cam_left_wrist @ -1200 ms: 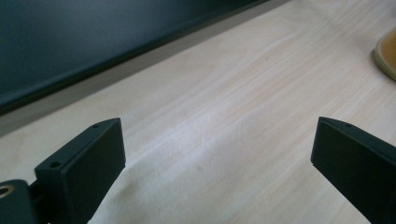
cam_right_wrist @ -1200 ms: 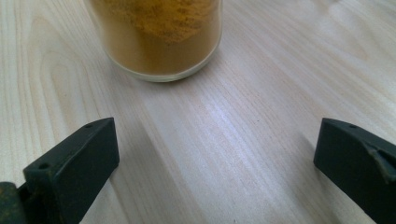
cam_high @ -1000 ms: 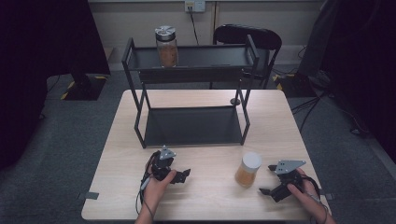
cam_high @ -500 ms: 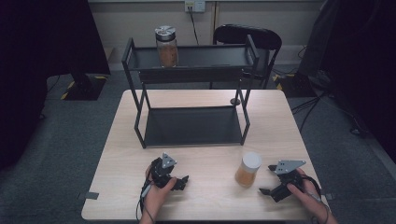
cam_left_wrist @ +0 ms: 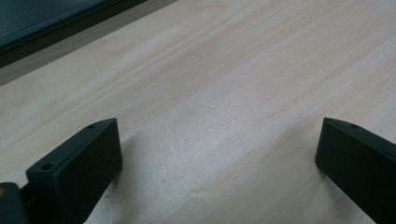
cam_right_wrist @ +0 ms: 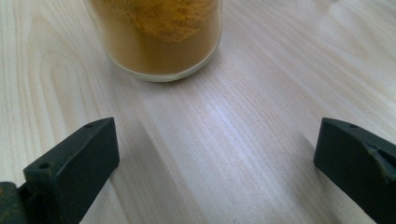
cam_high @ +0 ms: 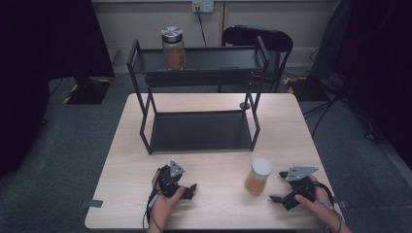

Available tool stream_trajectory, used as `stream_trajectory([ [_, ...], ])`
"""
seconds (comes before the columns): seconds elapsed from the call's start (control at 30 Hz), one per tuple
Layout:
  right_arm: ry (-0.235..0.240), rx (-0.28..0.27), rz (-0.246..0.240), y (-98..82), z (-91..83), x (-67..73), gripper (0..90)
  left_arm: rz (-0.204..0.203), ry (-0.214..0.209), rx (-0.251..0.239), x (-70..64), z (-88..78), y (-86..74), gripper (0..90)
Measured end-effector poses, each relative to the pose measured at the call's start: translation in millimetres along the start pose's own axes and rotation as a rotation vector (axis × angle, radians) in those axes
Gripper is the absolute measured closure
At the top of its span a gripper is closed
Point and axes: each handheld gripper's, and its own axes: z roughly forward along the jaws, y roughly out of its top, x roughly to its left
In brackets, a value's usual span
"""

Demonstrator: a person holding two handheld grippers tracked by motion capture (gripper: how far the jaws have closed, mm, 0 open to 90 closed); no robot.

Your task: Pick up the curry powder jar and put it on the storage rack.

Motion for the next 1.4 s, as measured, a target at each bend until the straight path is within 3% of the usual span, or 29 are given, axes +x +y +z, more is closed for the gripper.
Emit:
stream_trajectory([
  [0.17, 0.007, 0.040, -0.005, 9.5, -1.4, -2.3, 0.6, 0.000, 0.000, 0.000, 0.0, 0.0, -0.1, 0.0],
  [0.27, 0.023, 0.030, 0.054, 9.5, -2.8, -7.4, 1.7, 0.000, 0.000, 0.000, 0.0, 0.0, -0.1, 0.0],
  [0.5, 0.016, 0.015, 0.027, 19.0, -9.6, -6.4, 1.6, 0.000, 0.000, -0.001, 0.0, 0.0, -0.1, 0.0],
  [0.73, 0.052, -0.031, 0.032, 33.1, -13.5, -10.6, 1.4, 0.000, 0.000, 0.000, 0.1, 0.0, -0.1, 0.0],
  [1.1, 0.067, -0.085, 0.030, 44.1, -6.3, -7.8, 1.0, 0.000, 0.000, 0.000, 0.0, 0.0, -0.1, 0.0],
  [1.3, 0.110, -0.120, 0.038, 47.8, -1.8, -11.7, 4.9, -0.001, 0.000, -0.001, -0.1, 0.0, -0.1, 0.0],
  [1.4, 0.125, -0.150, 0.047, 47.2, 0.8, -13.1, 11.4, -0.001, 0.000, 0.000, -0.1, 0.0, -0.1, 0.0],
])
